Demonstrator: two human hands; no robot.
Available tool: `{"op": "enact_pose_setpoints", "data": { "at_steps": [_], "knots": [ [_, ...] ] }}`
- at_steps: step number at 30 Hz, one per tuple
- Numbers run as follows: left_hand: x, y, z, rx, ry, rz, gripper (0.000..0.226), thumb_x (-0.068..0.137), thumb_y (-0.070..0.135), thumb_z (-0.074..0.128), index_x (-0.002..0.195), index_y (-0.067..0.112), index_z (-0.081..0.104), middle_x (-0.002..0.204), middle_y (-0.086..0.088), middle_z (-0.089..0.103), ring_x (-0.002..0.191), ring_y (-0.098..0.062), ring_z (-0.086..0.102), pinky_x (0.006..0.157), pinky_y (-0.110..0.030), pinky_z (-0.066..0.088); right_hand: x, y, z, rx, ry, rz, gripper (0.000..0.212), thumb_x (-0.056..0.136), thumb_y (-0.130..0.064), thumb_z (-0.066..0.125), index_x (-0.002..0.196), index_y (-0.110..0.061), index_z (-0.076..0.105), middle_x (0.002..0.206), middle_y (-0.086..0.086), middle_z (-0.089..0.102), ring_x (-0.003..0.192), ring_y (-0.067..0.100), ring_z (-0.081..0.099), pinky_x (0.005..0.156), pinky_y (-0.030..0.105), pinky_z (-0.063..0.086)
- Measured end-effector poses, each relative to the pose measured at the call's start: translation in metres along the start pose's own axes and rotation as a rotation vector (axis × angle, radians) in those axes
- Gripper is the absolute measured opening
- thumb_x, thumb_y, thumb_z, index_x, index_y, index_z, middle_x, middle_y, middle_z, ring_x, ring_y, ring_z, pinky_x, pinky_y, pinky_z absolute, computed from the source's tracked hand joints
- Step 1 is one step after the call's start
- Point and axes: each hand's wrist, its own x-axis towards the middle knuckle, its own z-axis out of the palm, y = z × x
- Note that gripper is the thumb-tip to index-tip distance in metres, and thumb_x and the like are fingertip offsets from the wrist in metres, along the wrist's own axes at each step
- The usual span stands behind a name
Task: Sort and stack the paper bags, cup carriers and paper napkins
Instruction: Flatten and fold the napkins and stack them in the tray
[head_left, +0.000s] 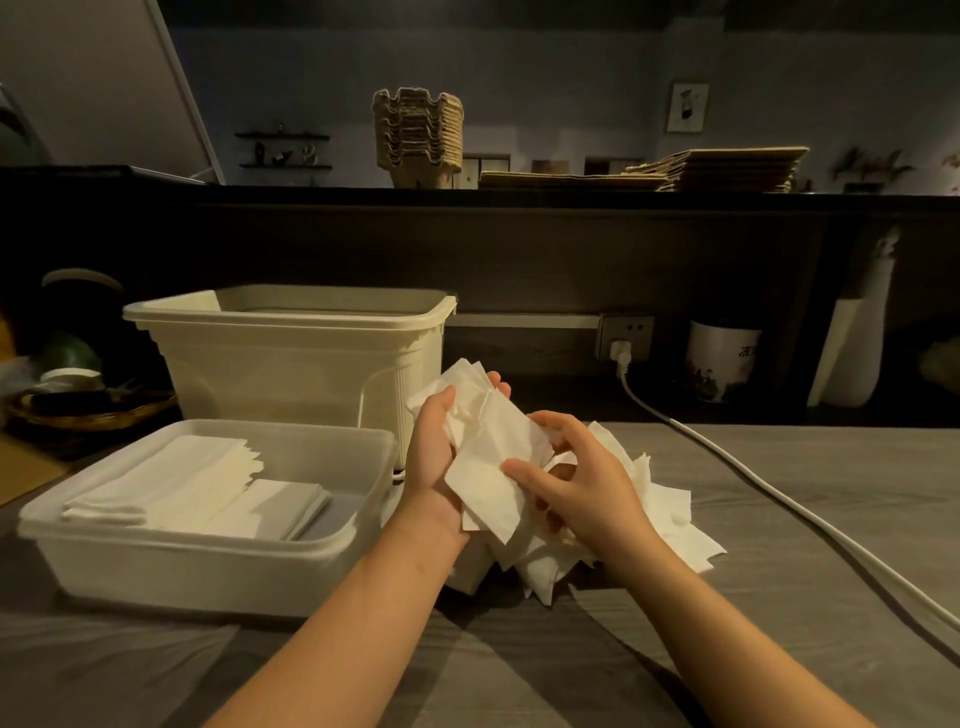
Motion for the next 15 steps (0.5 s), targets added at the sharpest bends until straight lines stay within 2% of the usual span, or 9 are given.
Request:
{"op": "enact_pose_setpoints", "data": {
  "at_steps": [6, 8, 11, 15],
  "knots": [
    [-0.003, -0.004, -0.005, 0.115, -0.013, -0.073, 0.035, 0.092, 0.043, 0.039, 0.097, 0.022, 0.066, 0.078, -0.01, 0.071, 0.075, -0.026, 0.062, 0.069, -0.036, 0.05, 0.003, 0.005, -0.004, 0.093, 0.143, -0.005, 0.026, 0.084, -0.026, 0.067, 0.097, -0.033, 0.046, 0.097, -0.007, 0.058, 0.07, 0.007, 0.058, 0.051, 0.015, 0.046],
    [-0.005, -0.004, -0.004, 0.193, 0.015, -0.116, 0.036, 0.091, 0.047, 0.041, 0.1, 0.022, 0.065, 0.075, -0.009, 0.071, 0.07, -0.024, 0.064, 0.064, -0.035, 0.052, 0.004, 0.006, -0.006, 0.128, 0.181, 0.013, 0.022, 0.086, -0.024, 0.065, 0.097, -0.03, 0.048, 0.095, -0.013, 0.056, 0.079, 0.007, 0.058, 0.056, 0.017, 0.047],
    [-0.007, -0.006, 0.002, 0.291, 0.065, -0.168, 0.032, 0.09, 0.049, 0.046, 0.095, 0.021, 0.06, 0.071, -0.009, 0.067, 0.07, -0.023, 0.061, 0.057, -0.034, 0.049, 0.007, 0.009, -0.006, 0.113, 0.229, 0.004, 0.015, 0.087, -0.021, 0.064, 0.085, -0.029, 0.051, 0.09, -0.013, 0.057, 0.083, 0.012, 0.06, 0.063, 0.025, 0.053],
    [-0.007, -0.007, 0.005, 0.33, 0.023, -0.174, 0.022, 0.09, 0.038, 0.053, 0.093, 0.017, 0.058, 0.07, -0.01, 0.067, 0.07, -0.024, 0.062, 0.055, -0.035, 0.05, 0.01, 0.01, -0.005, 0.057, 0.259, 0.019, 0.015, 0.088, -0.022, 0.063, 0.081, -0.028, 0.051, 0.086, -0.011, 0.056, 0.08, 0.014, 0.057, 0.064, 0.032, 0.054]
  ]
}}
